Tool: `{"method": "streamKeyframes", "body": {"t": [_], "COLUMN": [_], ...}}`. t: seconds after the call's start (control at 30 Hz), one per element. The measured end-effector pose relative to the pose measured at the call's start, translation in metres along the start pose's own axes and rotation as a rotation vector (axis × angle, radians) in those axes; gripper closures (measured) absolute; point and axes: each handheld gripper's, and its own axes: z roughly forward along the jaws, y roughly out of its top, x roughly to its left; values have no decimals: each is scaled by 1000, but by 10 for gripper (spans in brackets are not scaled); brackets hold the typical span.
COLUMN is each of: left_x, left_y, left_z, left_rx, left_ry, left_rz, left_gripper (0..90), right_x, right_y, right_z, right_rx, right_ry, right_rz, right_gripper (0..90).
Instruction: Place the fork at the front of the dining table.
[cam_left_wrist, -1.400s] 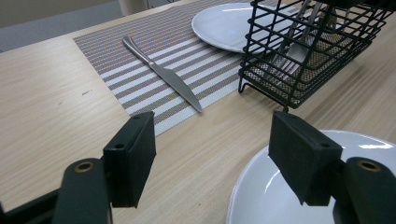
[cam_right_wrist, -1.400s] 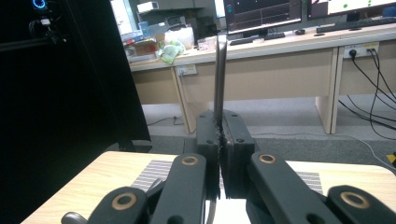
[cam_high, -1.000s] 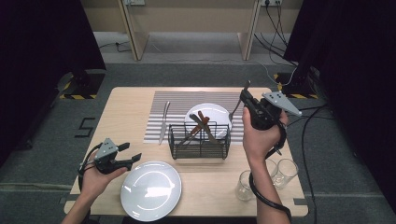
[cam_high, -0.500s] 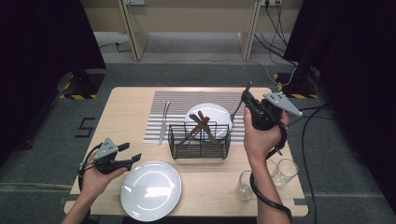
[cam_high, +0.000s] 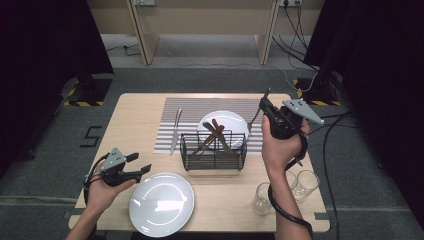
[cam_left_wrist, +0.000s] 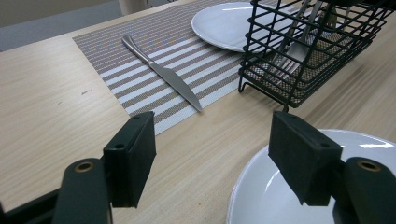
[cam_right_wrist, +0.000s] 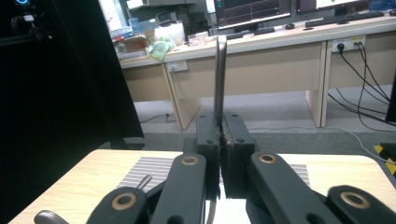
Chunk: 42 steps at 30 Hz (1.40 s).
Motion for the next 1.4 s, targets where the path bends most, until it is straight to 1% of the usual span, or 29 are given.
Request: {"method": "streamKeyframes", "body": {"t": [0.5, 1.4], "left_x": [0, 0], "left_y": [0, 0], "left_z": [1, 1], "left_rx": [1, 2], "left_ry": [-1, -1], "left_rz": [1, -1], "left_gripper": [317, 317], "right_x": [-5, -12], "right_y": [-1, -6], "right_z": [0, 4], "right_rx": [5, 22], "right_ry": [-18, -32], "right_rz": [4, 10], "right_gripper": [875, 875]}}
